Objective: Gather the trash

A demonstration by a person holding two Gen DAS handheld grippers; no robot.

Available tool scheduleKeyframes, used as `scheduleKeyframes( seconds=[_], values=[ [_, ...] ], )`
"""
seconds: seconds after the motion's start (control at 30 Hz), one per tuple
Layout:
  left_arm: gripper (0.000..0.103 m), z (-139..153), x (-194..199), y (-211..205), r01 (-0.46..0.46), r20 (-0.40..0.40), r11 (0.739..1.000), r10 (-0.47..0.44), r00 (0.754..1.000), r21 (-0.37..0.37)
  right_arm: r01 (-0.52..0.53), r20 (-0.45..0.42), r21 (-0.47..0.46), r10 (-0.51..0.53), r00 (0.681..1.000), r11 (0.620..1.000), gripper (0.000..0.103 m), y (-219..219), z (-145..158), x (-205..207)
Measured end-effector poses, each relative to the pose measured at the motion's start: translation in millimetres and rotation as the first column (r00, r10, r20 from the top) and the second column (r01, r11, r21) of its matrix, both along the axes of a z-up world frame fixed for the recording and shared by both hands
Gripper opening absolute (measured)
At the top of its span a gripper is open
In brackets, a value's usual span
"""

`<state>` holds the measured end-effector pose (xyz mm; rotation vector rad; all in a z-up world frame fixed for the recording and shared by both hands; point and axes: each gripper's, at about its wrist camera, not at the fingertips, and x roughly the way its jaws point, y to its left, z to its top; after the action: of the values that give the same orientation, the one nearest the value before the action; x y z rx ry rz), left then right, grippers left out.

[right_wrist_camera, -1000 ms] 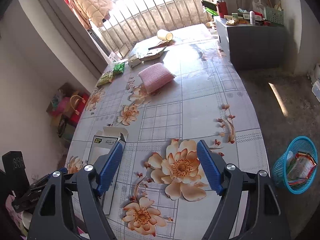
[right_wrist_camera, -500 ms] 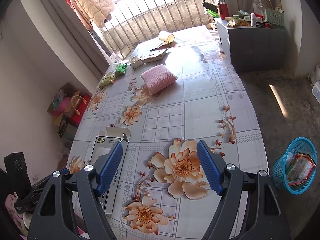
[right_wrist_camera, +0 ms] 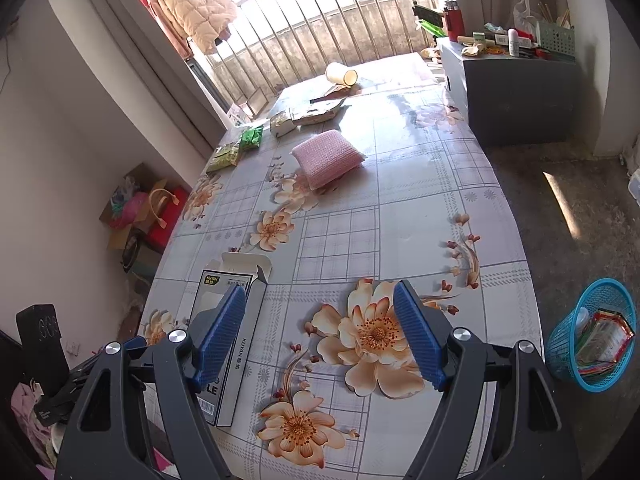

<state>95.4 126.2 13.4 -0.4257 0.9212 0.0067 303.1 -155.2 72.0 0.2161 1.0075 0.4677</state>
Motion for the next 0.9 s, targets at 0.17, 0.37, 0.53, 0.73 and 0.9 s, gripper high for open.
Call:
scheduleKeyframes(
  seconds=[0.17, 0.37, 0.53, 0.73, 0.9],
  values=[
    [0.077, 1.6, -1.4, -2.8, 0.006, 0.003, 1.0, -0.006, 1.0, 0.009, -0.001, 0.002, 0.001, 0.001, 1.0, 1.0, 0.075, 0.0, 1.3, -0.6],
    [0.077, 2.0, -1.6, -2.9, 0.004, 0.005, 1.0, -0.004, 1.0, 0.01, -0.009, 0.008, -0.005, 0.009, 1.0, 1.0, 0.074, 0.8, 4.6, -1.3],
    [0.077, 2.1, -2.6, -1.6, 0.005, 0.007, 1.0, -0.005, 1.0, 0.011, -0.012, 0.013, -0.008, 0.012, 1.0, 1.0, 0.074, 3.3, 7.3, -1.9],
    [0.077, 2.5, -3.0, -1.8, 0.004, 0.008, 1.0, -0.004, 1.0, 0.01, -0.019, 0.01, -0.011, 0.019, 1.0, 1.0, 0.074, 6.5, 7.4, -3.1],
    [0.077, 3.1, -3.3, 1.2, 0.002, 0.009, 1.0, -0.002, 1.0, 0.009, -0.023, 0.011, -0.011, 0.023, 1.0, 1.0, 0.075, 9.1, 8.1, -2.5]
  ],
)
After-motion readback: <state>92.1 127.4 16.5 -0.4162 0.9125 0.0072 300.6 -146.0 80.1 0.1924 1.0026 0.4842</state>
